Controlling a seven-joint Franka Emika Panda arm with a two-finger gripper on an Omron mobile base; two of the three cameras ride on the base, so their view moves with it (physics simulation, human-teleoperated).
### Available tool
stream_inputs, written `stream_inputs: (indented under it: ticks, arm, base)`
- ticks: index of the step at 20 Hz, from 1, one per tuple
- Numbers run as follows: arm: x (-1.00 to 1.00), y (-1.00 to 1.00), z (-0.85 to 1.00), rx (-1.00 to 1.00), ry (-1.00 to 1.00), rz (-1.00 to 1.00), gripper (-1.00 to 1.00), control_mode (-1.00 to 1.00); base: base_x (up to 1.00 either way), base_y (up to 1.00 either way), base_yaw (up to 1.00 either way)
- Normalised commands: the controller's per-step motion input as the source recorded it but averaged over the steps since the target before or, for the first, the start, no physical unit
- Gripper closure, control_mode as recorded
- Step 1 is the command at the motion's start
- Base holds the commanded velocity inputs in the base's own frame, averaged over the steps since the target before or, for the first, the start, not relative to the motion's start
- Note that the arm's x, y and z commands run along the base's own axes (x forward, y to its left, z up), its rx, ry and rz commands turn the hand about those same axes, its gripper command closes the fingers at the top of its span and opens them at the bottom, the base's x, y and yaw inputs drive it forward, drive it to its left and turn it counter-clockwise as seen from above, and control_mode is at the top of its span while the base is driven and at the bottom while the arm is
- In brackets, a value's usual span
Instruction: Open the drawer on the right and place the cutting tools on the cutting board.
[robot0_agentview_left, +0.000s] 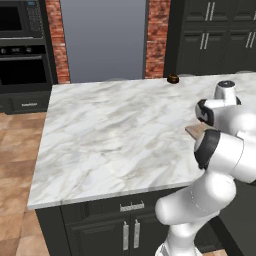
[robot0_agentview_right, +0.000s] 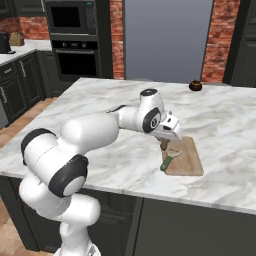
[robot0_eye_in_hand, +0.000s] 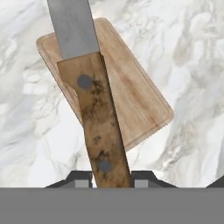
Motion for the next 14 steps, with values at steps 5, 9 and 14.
stream_inputs:
  ticks: [5,9,14]
  arm:
    - [0.05,-0.31,-0.47,0.0,0.01,0.0,1.0,-1.0]
    - [0.06,-0.37,-0.57,0.0,0.0,0.0,1.0,-1.0]
    - [0.24,-0.21,-0.27,0.0,0.0,0.0,1.0,-1.0]
  base:
    - [0.0,0.0,0.0]
    - [0.0,0.0,0.0]
    - [0.0,0.0,0.0]
